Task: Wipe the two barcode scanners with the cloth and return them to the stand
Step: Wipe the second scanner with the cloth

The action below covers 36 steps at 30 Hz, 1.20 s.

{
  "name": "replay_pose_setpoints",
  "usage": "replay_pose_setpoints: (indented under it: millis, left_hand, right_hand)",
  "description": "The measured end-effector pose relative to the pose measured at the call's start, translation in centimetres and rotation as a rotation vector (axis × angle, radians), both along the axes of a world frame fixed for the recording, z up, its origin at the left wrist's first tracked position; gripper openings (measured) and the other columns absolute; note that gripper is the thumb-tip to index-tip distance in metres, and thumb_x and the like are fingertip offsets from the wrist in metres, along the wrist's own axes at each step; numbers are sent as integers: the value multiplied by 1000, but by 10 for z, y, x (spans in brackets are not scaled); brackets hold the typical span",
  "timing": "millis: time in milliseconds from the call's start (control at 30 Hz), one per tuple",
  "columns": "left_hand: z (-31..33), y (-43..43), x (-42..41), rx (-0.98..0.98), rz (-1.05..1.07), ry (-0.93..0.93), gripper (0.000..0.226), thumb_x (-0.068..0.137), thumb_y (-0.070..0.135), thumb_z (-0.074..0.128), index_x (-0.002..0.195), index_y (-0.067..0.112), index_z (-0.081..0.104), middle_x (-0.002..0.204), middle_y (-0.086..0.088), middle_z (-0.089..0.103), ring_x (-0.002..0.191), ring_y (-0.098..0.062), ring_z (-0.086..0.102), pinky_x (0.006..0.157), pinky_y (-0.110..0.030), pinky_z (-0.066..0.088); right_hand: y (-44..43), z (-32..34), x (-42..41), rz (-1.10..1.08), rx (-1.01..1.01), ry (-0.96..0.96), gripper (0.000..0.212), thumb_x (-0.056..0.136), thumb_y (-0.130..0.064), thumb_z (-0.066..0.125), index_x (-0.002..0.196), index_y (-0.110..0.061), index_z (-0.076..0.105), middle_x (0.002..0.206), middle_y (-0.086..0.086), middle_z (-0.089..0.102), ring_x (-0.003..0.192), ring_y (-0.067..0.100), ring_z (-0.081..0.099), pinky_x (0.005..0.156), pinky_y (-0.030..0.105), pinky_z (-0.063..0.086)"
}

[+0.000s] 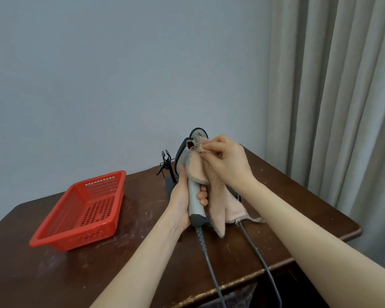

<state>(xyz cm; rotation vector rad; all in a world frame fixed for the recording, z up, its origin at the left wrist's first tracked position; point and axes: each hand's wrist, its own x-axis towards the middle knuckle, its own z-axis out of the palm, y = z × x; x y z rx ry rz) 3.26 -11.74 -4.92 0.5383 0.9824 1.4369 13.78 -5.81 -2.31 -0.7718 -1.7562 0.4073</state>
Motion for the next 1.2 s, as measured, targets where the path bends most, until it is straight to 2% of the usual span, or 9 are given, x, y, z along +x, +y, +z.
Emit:
replay_pose_setpoints:
  millis: [67, 133, 200, 367, 533, 667, 933, 1100, 1200]
  left_hand:
    - [0, 0, 1, -5, -4, 40, 60, 87, 63, 39, 72, 8, 57, 48, -3, 46, 30, -9, 38, 30, -15, 34]
    - [-1, 0, 2, -3, -13, 60, 57, 92, 57, 37, 74, 7, 55, 47, -3, 45, 30, -8, 37, 30, -14, 33]
    - [-3, 0, 2, -7, -15, 57, 54, 95, 53, 35, 74, 6, 53, 46, -2, 46, 29, -8, 36, 30, -14, 32]
    - [-5, 0, -2, 28, -24, 24, 58, 86, 64, 38, 76, 9, 55, 49, -2, 46, 30, -7, 37, 29, -15, 32]
    - [-6, -1, -3, 42, -26, 63, 57, 83, 64, 40, 73, 10, 53, 52, -2, 47, 32, -8, 37, 30, -16, 33]
    - [-5, -1, 0, 34, -27, 70, 56, 84, 64, 41, 76, 10, 54, 51, -3, 48, 32, -8, 38, 31, -16, 34]
    - [-7, -2, 3, -21, -33, 60, 58, 91, 59, 37, 74, 7, 54, 50, -4, 47, 30, -9, 38, 30, -15, 33]
    - [-6, 0, -1, -27, -11, 62, 55, 95, 53, 35, 75, 6, 53, 47, -4, 47, 29, -9, 37, 29, -15, 32]
    - [-5, 0, -4, -7, -11, 46, 61, 85, 64, 41, 73, 7, 57, 47, -3, 47, 30, -9, 38, 30, -15, 33]
  right_hand:
    - [-1, -1, 1, -12, -23, -1, 20, 85, -24, 70, 103, -19, 76, 91, -7, 58, 88, 12, 58, 77, 26, 44]
    - [-4, -1, -1, 12, 21, -30, 26, 82, -27, 74, 107, -20, 74, 95, -7, 55, 95, 15, 56, 78, 28, 44]
    - [-3, -2, -1, -1, 52, -93, 31, 79, -27, 76, 109, -21, 74, 96, -8, 52, 94, 15, 53, 76, 26, 41]
    - [4, -5, 14, -49, 94, -148, 22, 81, -21, 75, 102, -17, 76, 89, -6, 52, 74, 13, 50, 68, 26, 40]
    - [4, -4, 20, -134, 0, -133, 18, 91, -23, 63, 101, -19, 76, 87, -2, 54, 77, 19, 55, 69, 34, 44]
    - [0, -2, 14, -162, -57, -98, 21, 92, -32, 60, 103, -22, 74, 92, -7, 51, 79, 14, 53, 70, 32, 43]
    - [-6, 9, 3, 78, -131, 14, 33, 83, -30, 72, 114, -18, 70, 88, -12, 46, 86, 7, 51, 77, 21, 40]
    - [-5, 9, 8, 80, -86, -147, 40, 74, -32, 79, 112, -23, 69, 94, -7, 51, 100, 15, 53, 86, 33, 45]
    - [1, 9, 15, -30, -56, -234, 41, 75, -36, 78, 113, -25, 68, 93, -9, 49, 101, 16, 53, 83, 34, 45]
